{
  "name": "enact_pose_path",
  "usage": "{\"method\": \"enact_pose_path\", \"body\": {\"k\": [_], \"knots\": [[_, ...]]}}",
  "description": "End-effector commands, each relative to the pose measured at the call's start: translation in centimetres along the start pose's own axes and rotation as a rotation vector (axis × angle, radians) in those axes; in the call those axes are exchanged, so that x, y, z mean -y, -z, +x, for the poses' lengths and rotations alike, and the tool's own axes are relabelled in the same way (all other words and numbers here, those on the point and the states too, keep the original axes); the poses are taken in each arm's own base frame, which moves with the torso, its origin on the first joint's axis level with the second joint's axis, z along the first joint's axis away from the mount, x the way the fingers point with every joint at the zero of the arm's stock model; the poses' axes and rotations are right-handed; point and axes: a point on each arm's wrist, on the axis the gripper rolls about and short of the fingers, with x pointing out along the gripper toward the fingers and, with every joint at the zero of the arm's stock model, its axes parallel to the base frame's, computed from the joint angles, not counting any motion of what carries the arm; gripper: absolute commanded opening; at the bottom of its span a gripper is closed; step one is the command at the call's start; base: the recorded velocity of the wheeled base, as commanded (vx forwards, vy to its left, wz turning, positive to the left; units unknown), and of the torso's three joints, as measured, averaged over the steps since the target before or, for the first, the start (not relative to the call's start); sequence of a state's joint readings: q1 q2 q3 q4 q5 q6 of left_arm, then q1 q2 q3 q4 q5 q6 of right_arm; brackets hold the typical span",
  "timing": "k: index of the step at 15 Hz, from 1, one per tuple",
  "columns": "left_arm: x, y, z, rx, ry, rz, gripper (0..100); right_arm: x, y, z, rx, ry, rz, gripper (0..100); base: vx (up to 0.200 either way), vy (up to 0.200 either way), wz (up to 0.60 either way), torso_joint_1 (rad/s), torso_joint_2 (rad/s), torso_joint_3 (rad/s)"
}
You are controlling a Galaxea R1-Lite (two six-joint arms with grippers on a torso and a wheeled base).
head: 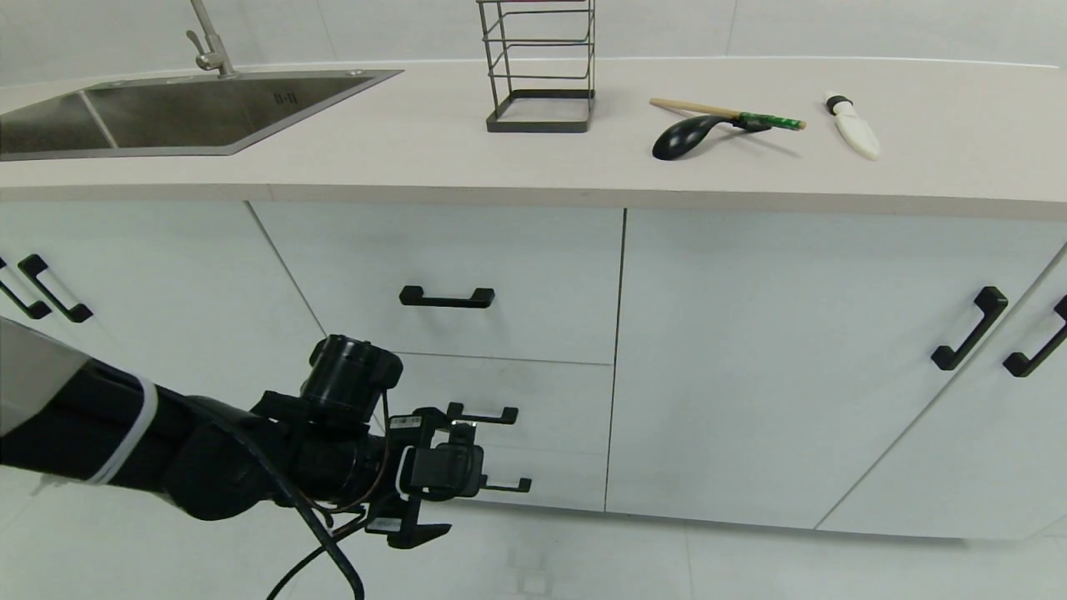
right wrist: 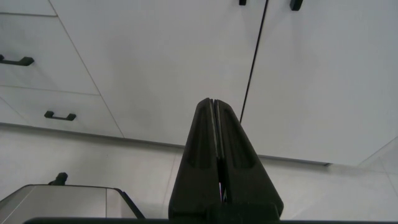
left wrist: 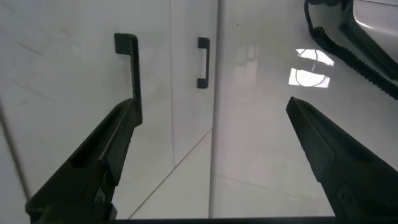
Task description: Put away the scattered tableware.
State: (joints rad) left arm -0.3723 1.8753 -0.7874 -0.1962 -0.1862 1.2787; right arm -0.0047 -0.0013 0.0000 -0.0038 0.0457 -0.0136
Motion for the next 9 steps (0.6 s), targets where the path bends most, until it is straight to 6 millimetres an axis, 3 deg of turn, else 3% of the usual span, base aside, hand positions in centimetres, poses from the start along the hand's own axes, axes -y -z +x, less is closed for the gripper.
{"method": "enact_pose_path", "body": {"k": [1,5,9], "knots": [[1.3,-0.4,1.8,-0.015,0.037,-0.021,100,0.0,0.0,0.0,0.0,0.0,0.0,0,0.0,0.0,0.0,0.0,0.0,0.0],[2.8,-1.1,3.3,-0.06,-0.068,-0.098,100,0.0,0.0,0.0,0.0,0.0,0.0,0,0.0,0.0,0.0,0.0,0.0,0.0],[2.0,-0.9,4.2,-0.089,-0.169,-0.105,100,0.0,0.0,0.0,0.0,0.0,0.0,0,0.0,0.0,0.0,0.0,0.0,0.0]]}}
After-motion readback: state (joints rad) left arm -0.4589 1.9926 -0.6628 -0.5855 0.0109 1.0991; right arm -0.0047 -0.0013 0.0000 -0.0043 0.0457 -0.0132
